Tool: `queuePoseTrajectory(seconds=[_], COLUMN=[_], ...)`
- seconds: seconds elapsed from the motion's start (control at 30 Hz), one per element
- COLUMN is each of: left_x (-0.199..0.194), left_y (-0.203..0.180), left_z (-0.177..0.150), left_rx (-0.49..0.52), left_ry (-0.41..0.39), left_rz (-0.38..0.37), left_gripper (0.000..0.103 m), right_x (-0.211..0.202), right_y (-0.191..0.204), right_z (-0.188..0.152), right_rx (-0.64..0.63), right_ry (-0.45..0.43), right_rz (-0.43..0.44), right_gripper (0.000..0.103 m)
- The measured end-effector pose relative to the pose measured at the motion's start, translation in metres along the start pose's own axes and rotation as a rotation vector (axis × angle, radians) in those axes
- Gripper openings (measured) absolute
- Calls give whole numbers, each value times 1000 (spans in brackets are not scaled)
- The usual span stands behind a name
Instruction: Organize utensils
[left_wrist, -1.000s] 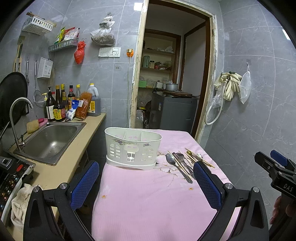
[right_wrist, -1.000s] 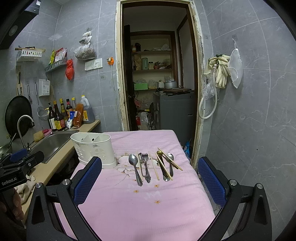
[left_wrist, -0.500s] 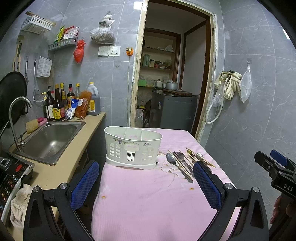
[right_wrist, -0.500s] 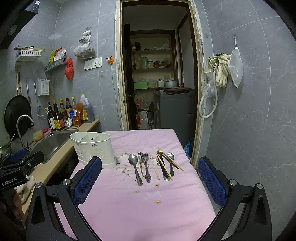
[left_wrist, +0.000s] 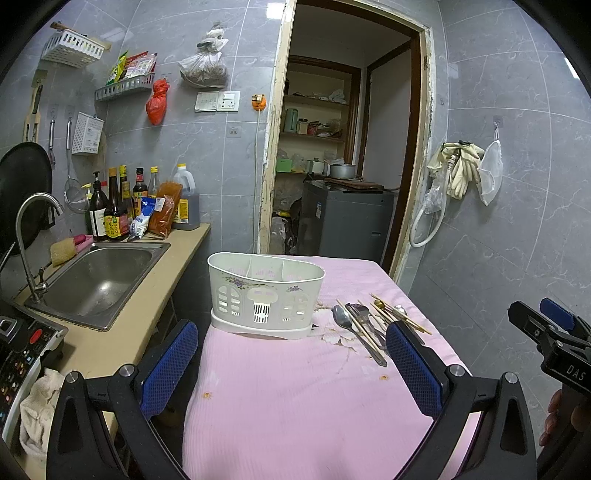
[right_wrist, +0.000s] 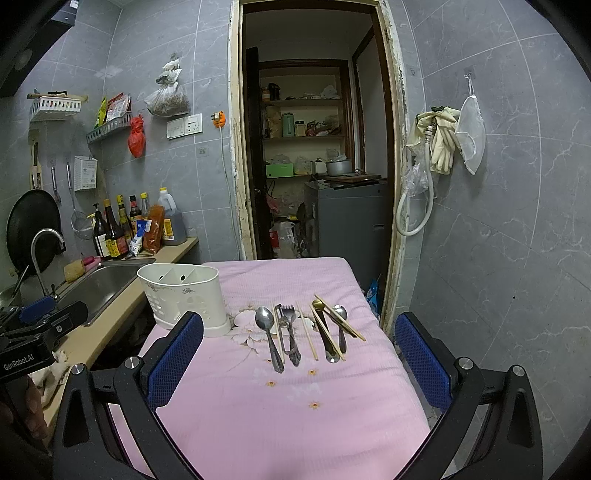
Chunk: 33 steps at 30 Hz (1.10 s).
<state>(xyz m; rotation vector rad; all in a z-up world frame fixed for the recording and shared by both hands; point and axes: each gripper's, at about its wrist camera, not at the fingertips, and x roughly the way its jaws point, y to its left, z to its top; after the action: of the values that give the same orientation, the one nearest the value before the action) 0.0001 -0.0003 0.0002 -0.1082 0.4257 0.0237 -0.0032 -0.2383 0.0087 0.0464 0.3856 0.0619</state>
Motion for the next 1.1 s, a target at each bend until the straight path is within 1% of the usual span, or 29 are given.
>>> queuePoseTrajectory(seconds=[0.57,0.63,0.9,0.93,1.1], left_x=[2,2,2,2,2], left_y=[-3,-2,-3,-3,-3], left_z=[1,1,1,1,1], left_rx=[4,3,3,3,4], left_ry=[2,2,4,4,6], left_rz=[-2,-2,-1,-1,2], left_gripper=[103,103,103,103,103], right_x=[-2,3,3,4,4], right_y=[4,1,2,4,2], right_z=[3,-1,3,-4,-3], right_rx=[1,2,1,2,2], right_ry=[5,3,4,4,5], right_rz=[-1,-4,-3,-3,-4], right_gripper=[102,102,102,102,102])
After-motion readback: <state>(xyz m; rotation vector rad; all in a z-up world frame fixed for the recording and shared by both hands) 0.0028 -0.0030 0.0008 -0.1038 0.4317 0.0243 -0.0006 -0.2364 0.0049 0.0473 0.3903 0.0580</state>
